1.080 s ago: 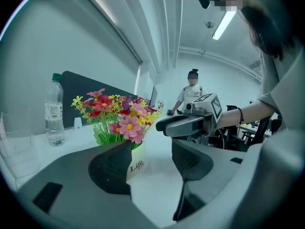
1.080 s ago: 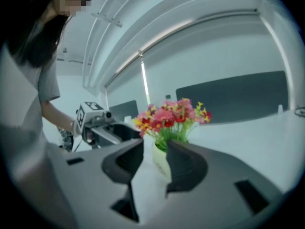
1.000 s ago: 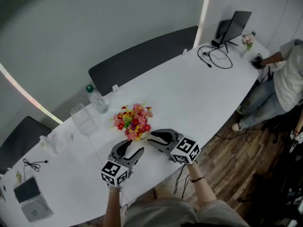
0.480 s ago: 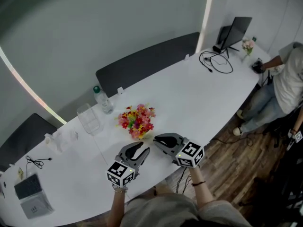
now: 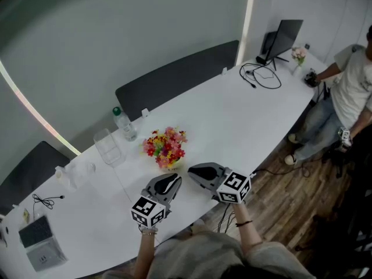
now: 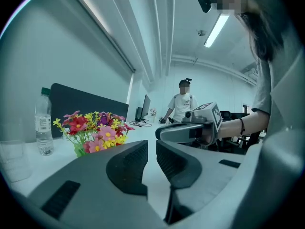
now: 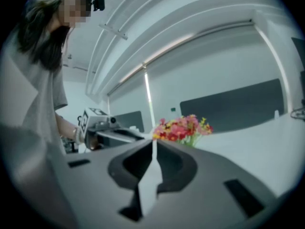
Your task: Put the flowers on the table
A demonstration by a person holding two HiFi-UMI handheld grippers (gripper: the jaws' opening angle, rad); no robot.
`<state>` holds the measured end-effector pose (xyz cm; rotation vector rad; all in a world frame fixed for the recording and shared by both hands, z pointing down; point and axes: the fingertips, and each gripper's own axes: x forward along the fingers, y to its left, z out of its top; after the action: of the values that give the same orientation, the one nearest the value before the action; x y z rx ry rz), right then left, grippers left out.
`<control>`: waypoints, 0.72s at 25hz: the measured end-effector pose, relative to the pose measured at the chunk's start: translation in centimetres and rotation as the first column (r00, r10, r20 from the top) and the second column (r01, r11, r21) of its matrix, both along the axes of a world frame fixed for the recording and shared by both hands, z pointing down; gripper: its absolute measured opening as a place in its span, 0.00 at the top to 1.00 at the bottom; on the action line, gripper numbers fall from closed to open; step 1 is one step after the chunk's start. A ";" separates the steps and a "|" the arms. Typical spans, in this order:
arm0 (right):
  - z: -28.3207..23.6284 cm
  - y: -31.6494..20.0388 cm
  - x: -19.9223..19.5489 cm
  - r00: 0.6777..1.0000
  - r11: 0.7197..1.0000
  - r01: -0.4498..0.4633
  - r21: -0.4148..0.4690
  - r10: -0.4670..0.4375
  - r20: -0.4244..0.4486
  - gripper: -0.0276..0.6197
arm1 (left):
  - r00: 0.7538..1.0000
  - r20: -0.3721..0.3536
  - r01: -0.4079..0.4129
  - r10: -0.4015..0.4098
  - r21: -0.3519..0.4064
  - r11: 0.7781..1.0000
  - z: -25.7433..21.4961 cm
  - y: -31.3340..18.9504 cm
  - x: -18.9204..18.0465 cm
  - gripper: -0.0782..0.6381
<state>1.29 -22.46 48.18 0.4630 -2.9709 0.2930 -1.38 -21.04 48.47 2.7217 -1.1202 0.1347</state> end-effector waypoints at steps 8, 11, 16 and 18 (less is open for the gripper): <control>-0.5 0.4 0.4 1.000 1.000 0.011 0.020 -0.011 0.002 0.90 | 1.000 0.008 -0.015 0.015 0.017 1.000 -0.4 0.2 0.7 0.83; -0.7 0.6 0.6 1.000 1.000 0.014 0.022 -0.014 0.004 0.91 | 1.000 0.013 -0.022 0.022 0.021 1.000 -0.6 0.3 1.1 0.84; -1.0 0.6 1.0 1.000 0.999 0.017 0.031 -0.017 0.012 0.91 | 0.999 0.024 -0.036 0.035 0.030 0.999 -0.8 0.3 1.6 0.86; -1.1 0.7 1.1 1.000 0.999 0.016 0.035 -0.017 0.016 0.92 | 0.999 0.029 -0.040 0.039 0.036 0.999 -1.0 0.4 1.7 0.87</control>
<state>2.37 -21.80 47.11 0.4418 -2.9985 0.2440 0.36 -20.68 47.51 2.7837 -1.0874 0.1607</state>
